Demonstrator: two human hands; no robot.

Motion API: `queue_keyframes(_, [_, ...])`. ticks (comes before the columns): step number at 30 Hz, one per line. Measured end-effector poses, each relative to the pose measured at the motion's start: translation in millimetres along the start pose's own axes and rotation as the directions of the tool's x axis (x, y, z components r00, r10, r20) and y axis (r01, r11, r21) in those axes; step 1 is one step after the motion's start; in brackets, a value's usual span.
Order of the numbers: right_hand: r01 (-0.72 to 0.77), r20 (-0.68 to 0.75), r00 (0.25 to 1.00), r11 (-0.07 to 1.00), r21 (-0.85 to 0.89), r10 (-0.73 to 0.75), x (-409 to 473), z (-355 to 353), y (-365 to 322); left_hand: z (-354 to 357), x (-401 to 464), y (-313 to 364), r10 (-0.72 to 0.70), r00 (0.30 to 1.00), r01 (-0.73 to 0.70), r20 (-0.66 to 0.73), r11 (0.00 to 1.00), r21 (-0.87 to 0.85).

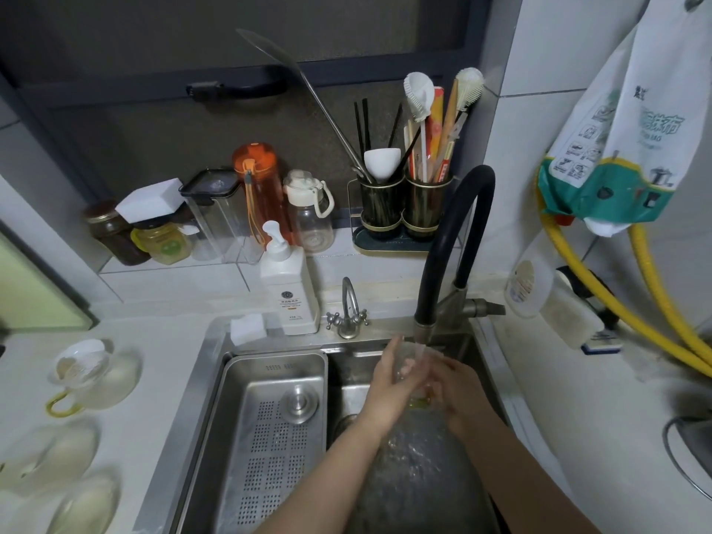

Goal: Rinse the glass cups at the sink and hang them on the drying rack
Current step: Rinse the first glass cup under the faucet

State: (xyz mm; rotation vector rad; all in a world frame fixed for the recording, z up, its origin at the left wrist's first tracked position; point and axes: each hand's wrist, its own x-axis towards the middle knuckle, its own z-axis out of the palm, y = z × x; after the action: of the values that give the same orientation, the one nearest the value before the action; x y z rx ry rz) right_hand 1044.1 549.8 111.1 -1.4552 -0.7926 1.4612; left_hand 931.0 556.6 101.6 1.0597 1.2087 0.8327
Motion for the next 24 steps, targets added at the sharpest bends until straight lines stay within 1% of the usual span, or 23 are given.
queue_keyframes(1, [0.001,0.013,1.0,0.998,-0.058,0.0,1.4,1.9,-0.6,-2.7,-0.2,-1.1,-0.002,1.0,0.002,0.008,1.0,-0.023])
queue_keyframes(2, [0.038,0.026,0.999,0.993,-0.115,-0.035,0.8,4.0,-0.9,-6.3,0.7,-1.3,-0.035,0.999,0.036,0.013,0.997,-0.074])
queue_keyframes(3, [0.116,0.052,0.993,0.975,-0.189,-0.108,-1.9,5.3,-2.4,-9.1,0.8,0.2,-0.087,0.996,0.088,0.016,0.987,-0.134])
queue_keyframes(4, [0.229,0.115,0.972,0.929,-0.289,-0.204,-2.6,3.9,-1.9,-11.6,1.5,1.4,-0.157,0.987,0.157,0.015,0.97,-0.186])
queue_keyframes(5, [0.315,0.18,0.947,0.867,-0.386,-0.265,-3.0,2.7,-0.9,-13.2,2.2,3.1,-0.216,0.976,0.214,0.02,0.949,-0.232])
queue_keyframes(6, [0.367,0.238,0.928,0.807,-0.463,-0.286,-2.8,1.8,0.3,-13.0,3.2,2.7,-0.25,0.968,0.246,0.01,0.941,-0.233])
queue_keyframes(7, [0.375,0.259,0.925,0.769,-0.518,-0.278,-1.8,0.8,0.5,-11.1,1.6,2.6,-0.251,0.968,0.244,-0.007,0.947,-0.209])
queue_keyframes(8, [0.359,0.234,0.933,0.751,-0.554,-0.274,-1.5,0.2,-1.6,-9.0,0.4,0.1,-0.224,0.974,0.216,-0.041,0.964,-0.156])
queue_keyframes(9, [0.324,0.184,0.946,0.749,-0.577,-0.268,0.7,0.7,-3.3,-6.5,-1.0,-1.4,-0.165,0.983,0.16,-0.075,0.985,-0.071])
queue_keyframes(10, [0.287,0.132,0.956,0.753,-0.593,-0.261,2.6,1.6,-4.2,-4.4,-2.9,-3.1,-0.074,0.992,0.079,-0.099,0.996,0.05])
queue_keyframes(11, [0.245,0.085,0.966,0.752,-0.612,-0.245,6.7,3.0,-3.3,-2.4,-6.4,-4.3,0.042,0.992,-0.02,-0.117,0.983,0.18])
queue_keyframes(13, [0.193,0.015,0.972,0.764,-0.616,-0.233,7.4,7.8,-5.5,-0.3,-15.7,-7.1,0.262,0.954,-0.185,-0.143,0.896,0.403])
queue_keyframes(14, [0.187,-0.012,0.97,0.783,-0.593,-0.241,6.7,9.5,-6.9,-0.9,-18.7,-7.9,0.333,0.93,-0.229,-0.157,0.856,0.463])
queue_keyframes(15, [0.199,-0.015,0.968,0.803,-0.562,-0.25,4.3,11.5,-8.7,-3.6,-19.5,-8.2,0.371,0.911,-0.245,-0.178,0.838,0.488])
queue_keyframes(16, [0.224,0.006,0.965,0.815,-0.535,-0.261,0.8,12.4,-12.2,-8.1,-18.3,-9.2,0.379,0.903,-0.243,-0.202,0.84,0.486])
queue_keyframes(17, [0.256,0.056,0.963,0.827,-0.501,-0.265,-4.5,11.8,-16.9,-13.2,-17.3,-7.5,0.365,0.907,-0.235,-0.211,0.853,0.467])
queue_keyframes(18, [0.291,0.143,0.957,0.828,-0.48,-0.253,-8.6,9.4,-22.0,-19.2,-14.8,-6.9,0.332,0.919,-0.222,-0.213,0.882,0.416])
queue_keyframes(19, [0.326,0.255,0.941,0.806,-0.495,-0.223,-11.5,6.7,-26.4,-25.4,-12.4,-7.1,0.285,0.936,-0.202,-0.208,0.916,0.346])
queue_keyframes(20, [0.337,0.342,0.927,0.737,-0.586,-0.152,-12.4,4.0,-27.2,-31.0,-11.0,-6.3,0.248,0.947,-0.179,-0.204,0.934,0.309])
queue_keyframes(21, [0.345,0.391,0.918,0.627,-0.698,-0.07,-12.6,3.0,-26.8,-34.5,-10.7,-5.2,0.226,0.955,-0.162,-0.193,0.941,0.298])
queue_keyframes(22, [0.32,0.375,0.927,0.52,-0.792,0.0,-6.8,1.6,-22.8,-35.1,-11.6,-4.9,0.211,0.96,-0.15,-0.183,0.942,0.299])
queue_keyframes(23, [0.287,0.336,0.942,0.466,-0.837,0.024,1.5,1.7,-19.5,-34.1,-12.7,-6.6,0.198,0.964,-0.141,-0.177,0.947,0.287])
queue_keyframes(24, [0.247,0.296,0.955,0.478,-0.843,0.027,9.2,3.5,-17.1,-32.2,-14.1,-7.6,0.189,0.968,-0.138,-0.167,0.952,0.274])
